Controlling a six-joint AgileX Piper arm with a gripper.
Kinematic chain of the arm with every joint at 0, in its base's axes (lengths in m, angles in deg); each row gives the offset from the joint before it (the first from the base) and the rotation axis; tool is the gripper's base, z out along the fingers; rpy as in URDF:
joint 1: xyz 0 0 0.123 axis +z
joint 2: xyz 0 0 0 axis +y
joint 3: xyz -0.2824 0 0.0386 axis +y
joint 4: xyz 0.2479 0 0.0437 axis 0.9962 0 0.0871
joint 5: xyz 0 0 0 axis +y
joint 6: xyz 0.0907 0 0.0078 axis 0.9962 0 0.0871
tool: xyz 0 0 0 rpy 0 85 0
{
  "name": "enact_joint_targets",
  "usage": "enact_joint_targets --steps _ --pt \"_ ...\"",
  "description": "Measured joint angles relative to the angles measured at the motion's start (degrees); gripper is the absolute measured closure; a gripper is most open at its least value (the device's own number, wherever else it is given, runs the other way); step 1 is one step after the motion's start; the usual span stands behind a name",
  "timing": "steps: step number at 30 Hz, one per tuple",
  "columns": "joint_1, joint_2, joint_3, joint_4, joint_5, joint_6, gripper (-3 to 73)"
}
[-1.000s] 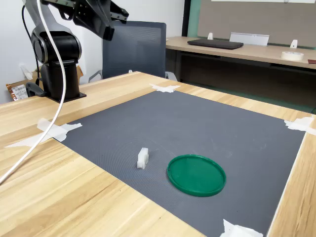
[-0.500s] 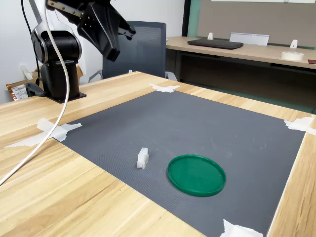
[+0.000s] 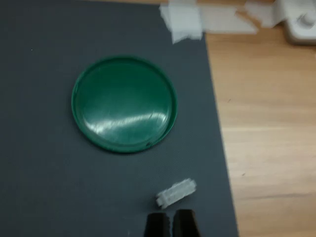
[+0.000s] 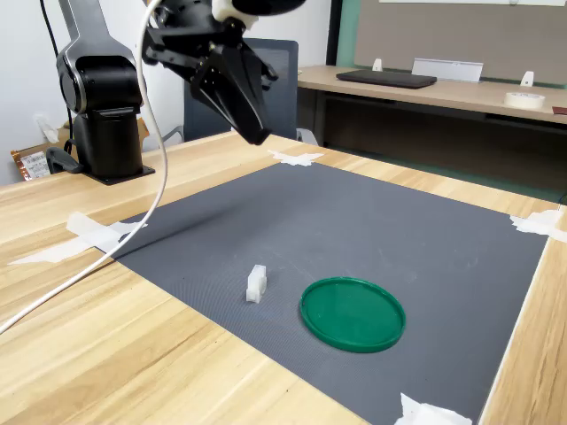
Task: Grasp a white terminal and put it in the green lid.
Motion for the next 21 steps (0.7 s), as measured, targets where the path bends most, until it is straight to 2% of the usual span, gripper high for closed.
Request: enact_joint_targets --steps 11,13,15,16,20,21 --pt "0.0 1.41 -0.21 -0.05 -0.04 0.07 72.4" --pt "0.0 2.03 -0.21 -1.31 -0.64 2.12 72.4" --pt "0.0 2.2 -0.21 -5.35 -1.05 6.42 72.4" --pt "0.0 2.24 -0.21 -8.64 -1.1 9.71 72.4" --pt "0.0 2.24 -0.21 -24.42 -0.78 24.9 72.4" --pt "0.0 2.24 -0.21 -29.42 -0.48 29.31 72.4"
